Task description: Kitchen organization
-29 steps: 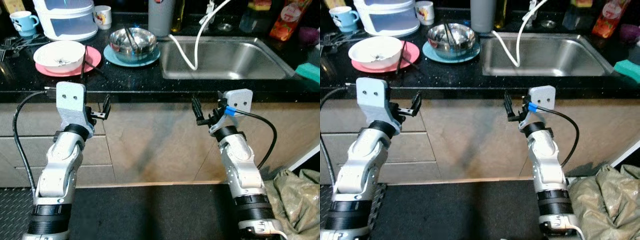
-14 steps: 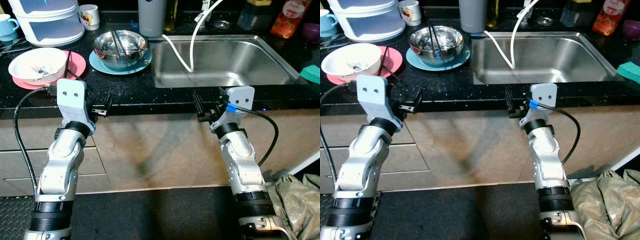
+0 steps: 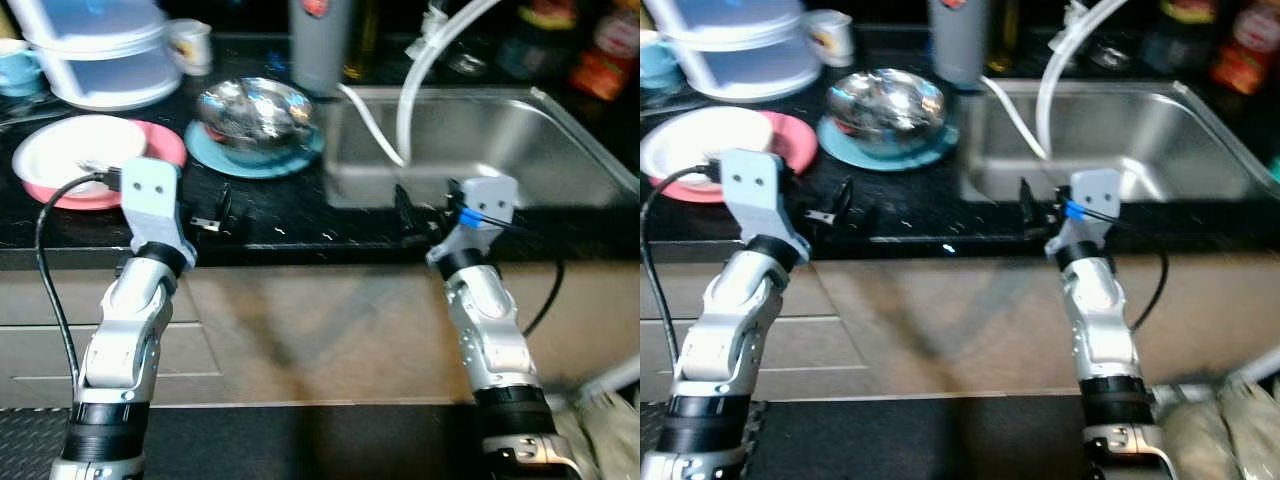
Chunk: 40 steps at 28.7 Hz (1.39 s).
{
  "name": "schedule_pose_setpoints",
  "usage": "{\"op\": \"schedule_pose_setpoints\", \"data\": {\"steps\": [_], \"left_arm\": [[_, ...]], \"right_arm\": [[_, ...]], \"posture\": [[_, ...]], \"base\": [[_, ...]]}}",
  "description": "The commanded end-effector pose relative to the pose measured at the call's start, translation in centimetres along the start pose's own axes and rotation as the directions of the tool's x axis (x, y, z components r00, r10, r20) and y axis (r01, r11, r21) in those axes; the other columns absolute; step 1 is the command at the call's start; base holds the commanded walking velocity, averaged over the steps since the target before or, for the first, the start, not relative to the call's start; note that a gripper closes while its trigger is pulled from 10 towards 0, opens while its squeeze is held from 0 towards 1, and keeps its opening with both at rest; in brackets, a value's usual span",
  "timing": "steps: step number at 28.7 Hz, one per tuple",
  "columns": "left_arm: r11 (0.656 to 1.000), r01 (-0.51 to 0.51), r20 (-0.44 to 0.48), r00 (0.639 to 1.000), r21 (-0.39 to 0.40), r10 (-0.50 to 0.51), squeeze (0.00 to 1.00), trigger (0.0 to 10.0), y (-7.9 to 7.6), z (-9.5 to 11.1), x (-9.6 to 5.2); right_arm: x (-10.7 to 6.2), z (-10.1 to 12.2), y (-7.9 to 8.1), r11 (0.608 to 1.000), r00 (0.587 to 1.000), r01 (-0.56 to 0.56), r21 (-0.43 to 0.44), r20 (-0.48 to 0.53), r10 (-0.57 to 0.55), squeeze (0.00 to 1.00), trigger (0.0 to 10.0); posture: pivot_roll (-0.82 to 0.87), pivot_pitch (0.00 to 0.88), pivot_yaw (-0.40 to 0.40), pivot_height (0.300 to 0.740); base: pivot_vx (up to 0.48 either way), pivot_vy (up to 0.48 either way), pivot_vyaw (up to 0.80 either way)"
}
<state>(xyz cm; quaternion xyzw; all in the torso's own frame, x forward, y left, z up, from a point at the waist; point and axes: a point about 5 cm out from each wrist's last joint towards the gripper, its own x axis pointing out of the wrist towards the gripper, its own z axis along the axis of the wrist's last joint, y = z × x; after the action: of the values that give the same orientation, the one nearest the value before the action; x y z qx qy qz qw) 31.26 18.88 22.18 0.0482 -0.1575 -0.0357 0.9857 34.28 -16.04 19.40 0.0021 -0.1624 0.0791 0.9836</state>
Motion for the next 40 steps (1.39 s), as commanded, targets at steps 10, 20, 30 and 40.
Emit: {"op": "schedule_pose_setpoints", "data": {"steps": [10, 20, 30, 40], "left_arm": [[1.0, 0.011, -0.011, 1.0, 0.002, -0.011, 0.0, 10.0, -0.2, -0.2, 0.0], [0.999, 0.03, -0.004, 1.0, -0.019, -0.03, 0.0, 10.0, -0.7, -0.2, 0.1], [0.999, 0.048, 0.007, 0.999, -0.003, -0.048, 0.0, 10.0, -0.8, 0.1, 0.1], [0.993, 0.113, 0.06, 0.992, -0.019, -0.111, 0.0, 10.0, -1.4, 1.4, 0.6]], "right_arm": [[-0.2, -0.2, -0.1, 1.0, 1.0, -0.001, -0.001, -0.004, 0.001, 0.0, 10.0], [-0.2, -0.3, -0.2, 1.0, 1.0, 0.0, -0.002, -0.006, 0.0, 0.0, 10.0], [-0.2, -0.3, -0.3, 1.0, 1.0, 0.003, -0.002, -0.005, -0.003, 0.0, 10.0], [-0.2, -0.1, -0.3, 1.0, 1.0, 0.006, -0.001, 0.003, -0.006, 0.0, 10.0]], "posture": [[0.02, 0.074, -0.034, 0.74], [0.02, 0.075, -0.034, 0.74], [0.03, 0.077, -0.033, 0.74], [0.03, 0.076, -0.032, 0.74]], "base": [[0.343, 0.0, 0.0], [0.064, 0.0, 0.0], [0.0, 0.0, 0.0], [0.0, 0.0, 0.0]]}}
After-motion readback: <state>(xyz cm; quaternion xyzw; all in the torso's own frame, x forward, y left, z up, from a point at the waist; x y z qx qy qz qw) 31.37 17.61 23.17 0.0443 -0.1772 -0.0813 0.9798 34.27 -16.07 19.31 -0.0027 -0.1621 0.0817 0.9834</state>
